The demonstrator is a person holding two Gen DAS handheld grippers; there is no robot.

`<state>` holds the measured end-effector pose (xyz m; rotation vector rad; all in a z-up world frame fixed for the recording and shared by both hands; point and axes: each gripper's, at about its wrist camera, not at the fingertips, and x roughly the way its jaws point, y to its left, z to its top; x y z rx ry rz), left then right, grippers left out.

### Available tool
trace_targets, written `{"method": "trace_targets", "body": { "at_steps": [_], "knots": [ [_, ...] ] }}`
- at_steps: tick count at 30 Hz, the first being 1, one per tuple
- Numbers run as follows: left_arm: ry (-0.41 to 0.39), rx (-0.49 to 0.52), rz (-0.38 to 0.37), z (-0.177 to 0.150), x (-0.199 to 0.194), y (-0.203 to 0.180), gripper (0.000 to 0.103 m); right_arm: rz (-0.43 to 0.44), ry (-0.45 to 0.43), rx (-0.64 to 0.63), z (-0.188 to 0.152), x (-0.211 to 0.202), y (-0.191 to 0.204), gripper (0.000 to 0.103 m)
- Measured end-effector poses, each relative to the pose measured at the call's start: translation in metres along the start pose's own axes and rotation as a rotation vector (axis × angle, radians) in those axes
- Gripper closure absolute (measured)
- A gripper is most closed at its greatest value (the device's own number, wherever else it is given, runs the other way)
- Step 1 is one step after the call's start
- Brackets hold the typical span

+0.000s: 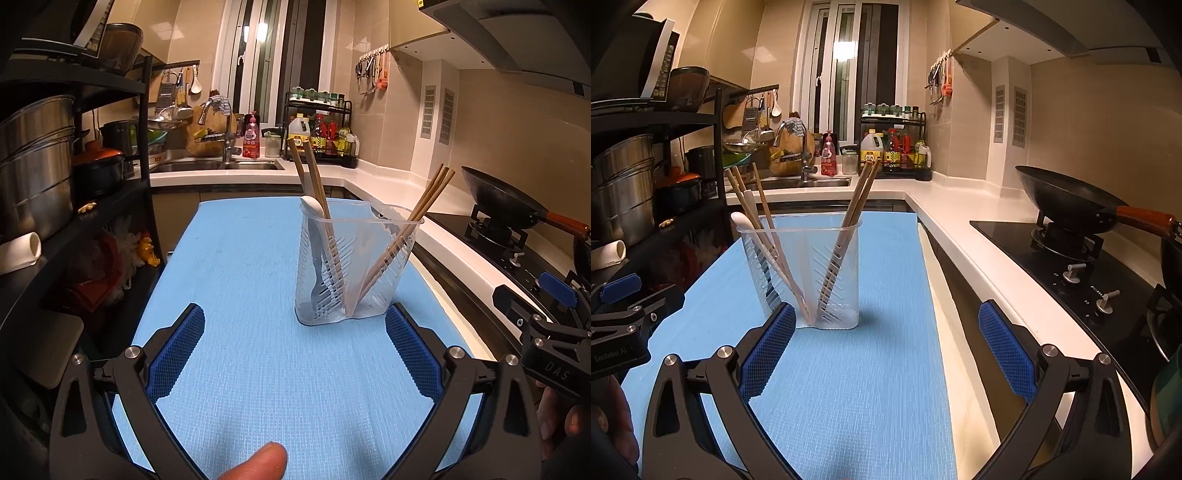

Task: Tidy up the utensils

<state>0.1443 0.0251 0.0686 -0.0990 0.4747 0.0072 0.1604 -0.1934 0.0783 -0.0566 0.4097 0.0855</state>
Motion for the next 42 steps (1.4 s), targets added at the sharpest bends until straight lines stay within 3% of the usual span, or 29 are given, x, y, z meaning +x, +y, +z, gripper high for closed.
{"method": "trace_targets", "body": {
  "at_steps": [42],
  "knots": [
    [0.007,0.039,-0.025,-0.0055,0.0,-0.0048,0.008,-0.001,-0.006,-0.002,-0.0011,-0.0021,0.0028,0.005]
  ]
}}
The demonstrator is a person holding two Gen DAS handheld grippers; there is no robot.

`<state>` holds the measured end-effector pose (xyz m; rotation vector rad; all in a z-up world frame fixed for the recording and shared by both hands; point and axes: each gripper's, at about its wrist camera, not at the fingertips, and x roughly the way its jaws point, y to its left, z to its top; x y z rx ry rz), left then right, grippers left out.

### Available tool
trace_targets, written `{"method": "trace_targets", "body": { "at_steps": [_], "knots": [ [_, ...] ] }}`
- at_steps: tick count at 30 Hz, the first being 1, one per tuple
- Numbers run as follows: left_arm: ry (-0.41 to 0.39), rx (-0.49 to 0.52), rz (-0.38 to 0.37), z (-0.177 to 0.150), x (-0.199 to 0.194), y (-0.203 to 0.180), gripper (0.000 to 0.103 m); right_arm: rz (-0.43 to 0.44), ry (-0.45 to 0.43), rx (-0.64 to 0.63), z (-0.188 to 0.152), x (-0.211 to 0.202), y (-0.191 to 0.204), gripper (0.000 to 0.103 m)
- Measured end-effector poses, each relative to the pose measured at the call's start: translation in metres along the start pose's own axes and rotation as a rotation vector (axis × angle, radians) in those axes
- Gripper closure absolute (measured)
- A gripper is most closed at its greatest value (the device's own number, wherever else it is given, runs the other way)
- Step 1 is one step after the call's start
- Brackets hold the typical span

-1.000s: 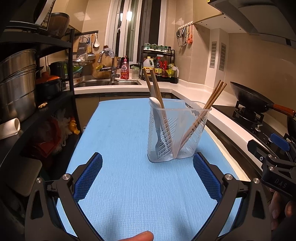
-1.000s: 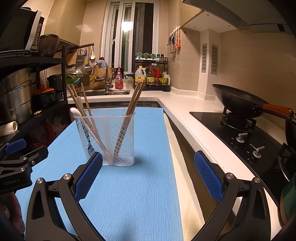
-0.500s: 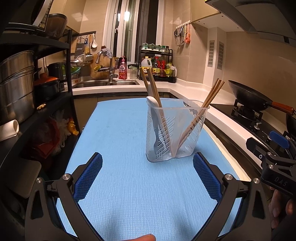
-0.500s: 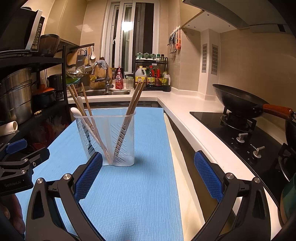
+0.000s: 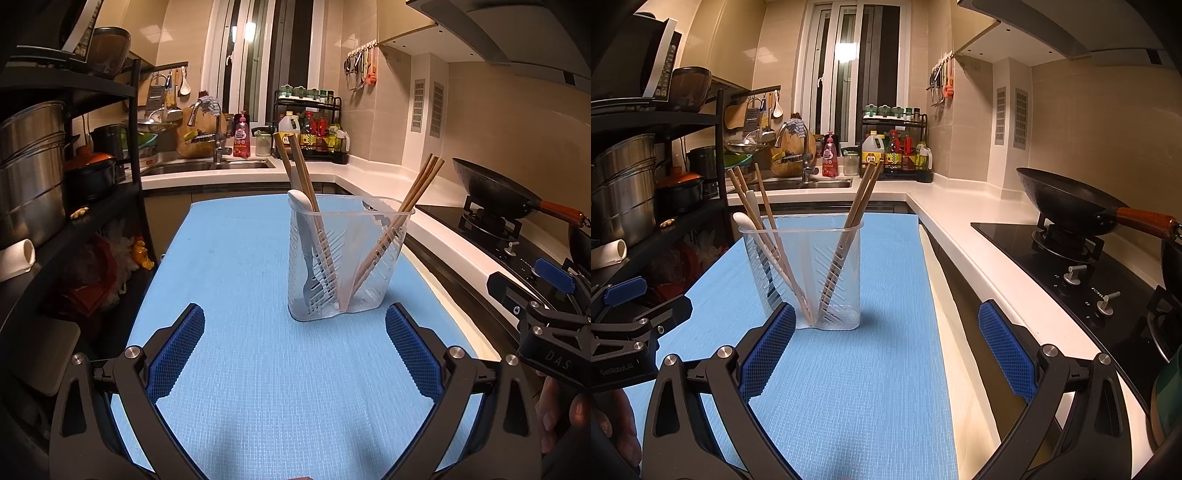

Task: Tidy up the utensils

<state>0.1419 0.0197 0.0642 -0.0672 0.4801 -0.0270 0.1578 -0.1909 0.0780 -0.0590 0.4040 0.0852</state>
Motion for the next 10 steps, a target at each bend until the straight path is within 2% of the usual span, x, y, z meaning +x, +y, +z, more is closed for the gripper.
{"method": "trace_targets", "body": {
  "at_steps": [10],
  "knots": [
    [0.008,0.0,0.012,0.0004,0.0026,0.0005,0.008,-0.001,0.002,-0.002,-0.0006,0.0004,0.0019,0.005]
  ]
}}
